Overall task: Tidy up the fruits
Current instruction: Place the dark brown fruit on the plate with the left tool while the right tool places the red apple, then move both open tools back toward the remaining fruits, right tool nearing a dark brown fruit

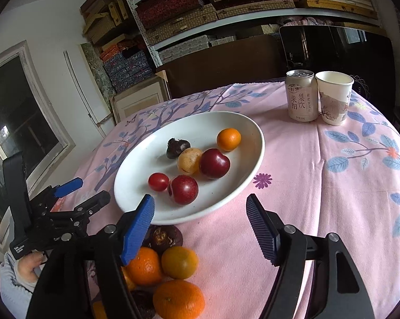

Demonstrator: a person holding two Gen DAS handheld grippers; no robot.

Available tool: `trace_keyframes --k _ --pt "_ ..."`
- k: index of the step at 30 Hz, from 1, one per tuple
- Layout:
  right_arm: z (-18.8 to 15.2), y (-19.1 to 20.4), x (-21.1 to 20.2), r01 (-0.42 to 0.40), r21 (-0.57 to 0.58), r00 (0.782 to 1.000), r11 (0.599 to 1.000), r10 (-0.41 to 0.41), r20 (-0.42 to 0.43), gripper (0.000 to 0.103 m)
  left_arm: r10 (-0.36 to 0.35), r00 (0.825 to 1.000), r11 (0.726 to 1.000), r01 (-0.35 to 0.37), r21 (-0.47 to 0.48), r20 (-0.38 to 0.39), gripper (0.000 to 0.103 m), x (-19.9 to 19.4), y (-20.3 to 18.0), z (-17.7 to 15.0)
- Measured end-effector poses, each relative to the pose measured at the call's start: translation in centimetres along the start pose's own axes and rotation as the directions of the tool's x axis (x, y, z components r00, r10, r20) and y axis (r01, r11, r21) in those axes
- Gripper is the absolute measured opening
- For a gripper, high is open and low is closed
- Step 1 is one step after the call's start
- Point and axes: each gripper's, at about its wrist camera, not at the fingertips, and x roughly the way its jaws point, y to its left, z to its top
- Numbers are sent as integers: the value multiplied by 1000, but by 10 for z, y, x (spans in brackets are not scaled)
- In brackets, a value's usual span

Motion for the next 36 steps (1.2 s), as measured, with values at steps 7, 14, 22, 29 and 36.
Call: trace_keyframes --k 7,14,22,29,36 --pt "-16 -7 -21 3 35 1000 999 -3 13 84 -15 1000 1000 16 13 -8 98 -34 0 -34" --pt "-27 -11 -37 -6 65 1000 998 4 23 84 -83 995 993 87 78 -54 98 -47 -15 -59" --pt "-32 -11 -39 -3 62 1000 998 1 23 84 -91 992 979 106 172 -91 98 -40 -35 -64" --pt "-34 -11 -43 8 63 1000 998 -9 15 85 51 982 998 -43 51 -180 99 -12 -3 -59" --pt "-36 -1 -41 -6 6 1000 1000 6 -13 85 94 982 995 -100 -29 -166 98 -14 25 -56"
